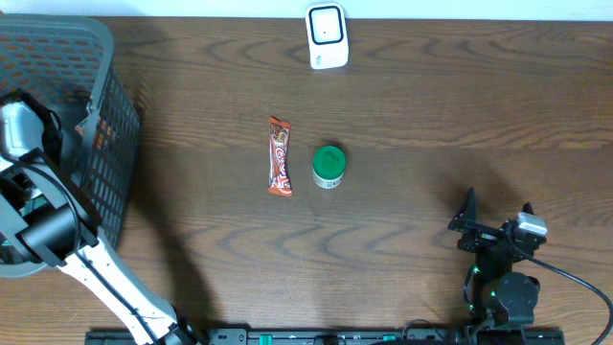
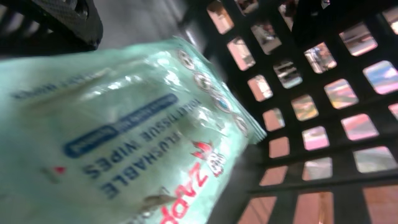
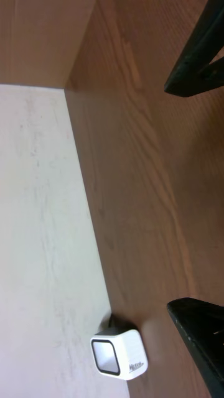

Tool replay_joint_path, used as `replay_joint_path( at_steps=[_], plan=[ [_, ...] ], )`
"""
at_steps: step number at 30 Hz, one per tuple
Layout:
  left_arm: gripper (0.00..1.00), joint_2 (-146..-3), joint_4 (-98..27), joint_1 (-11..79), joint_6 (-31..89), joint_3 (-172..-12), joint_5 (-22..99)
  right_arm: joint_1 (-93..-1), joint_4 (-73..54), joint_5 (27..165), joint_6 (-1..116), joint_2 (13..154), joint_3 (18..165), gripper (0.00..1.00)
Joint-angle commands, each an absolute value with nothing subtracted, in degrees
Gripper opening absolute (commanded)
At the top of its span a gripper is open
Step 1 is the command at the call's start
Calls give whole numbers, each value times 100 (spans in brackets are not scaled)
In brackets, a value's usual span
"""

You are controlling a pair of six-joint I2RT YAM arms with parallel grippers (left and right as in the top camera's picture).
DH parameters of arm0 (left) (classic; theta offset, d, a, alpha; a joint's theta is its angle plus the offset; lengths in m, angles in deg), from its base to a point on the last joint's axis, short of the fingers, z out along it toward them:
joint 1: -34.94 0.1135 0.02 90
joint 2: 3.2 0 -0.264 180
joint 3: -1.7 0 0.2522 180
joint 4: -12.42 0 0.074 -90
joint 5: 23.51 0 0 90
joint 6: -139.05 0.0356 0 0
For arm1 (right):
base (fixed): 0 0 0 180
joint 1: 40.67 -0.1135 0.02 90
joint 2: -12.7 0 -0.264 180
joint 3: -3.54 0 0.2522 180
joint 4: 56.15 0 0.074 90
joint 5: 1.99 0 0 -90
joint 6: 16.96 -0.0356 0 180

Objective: Scan the item barcode
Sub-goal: 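Reach the left gripper into the basket and grasp the mint-green wipes pack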

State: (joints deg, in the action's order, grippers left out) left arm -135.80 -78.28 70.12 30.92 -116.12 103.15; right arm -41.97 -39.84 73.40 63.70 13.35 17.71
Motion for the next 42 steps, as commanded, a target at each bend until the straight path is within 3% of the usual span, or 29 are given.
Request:
replay_joint_path(
  at_steps=[1, 7, 10, 13, 17, 29, 40, 41, 42],
  plan=[
    [98, -13897, -7474, 7040, 3173, -11142, 10210, -4180, -3960, 7331, 6455, 1319, 1762, 99],
    [96, -13897, -6773, 7040, 3190, -10339, 10162, -4180, -3960, 7331, 6457, 1319, 1762, 99],
    [73, -13897, -6478, 7040, 3190, -9992, 9976, -4180, -3960, 7331, 6455, 1319, 1762, 99],
    [41, -13897, -6215, 7040, 3190, -9723, 9673, -4180, -3960, 7331, 6455, 1319, 1762, 99],
    [8, -13897, -6045, 7040, 3188, -9555, 9496, -4180, -3960, 7331, 6455, 1319, 1762, 99],
    [7, -13525, -6447, 6857, 3273, -9727, 9242, -4180, -3960, 7331, 6455, 1319, 1762, 99],
    [7, -12292, -5761, 6015, 3313, -9734, 8940, -4180, -3960, 7331, 6455, 1319, 1762, 99],
    [10, -12209, -5671, 5961, 3295, -9734, 8940, -4180, -3960, 7331, 6455, 1319, 1762, 99],
    [39, -12122, -5553, 5906, 3230, -9734, 8940, -4180, -3960, 7331, 6455, 1319, 1762, 99]
  ],
)
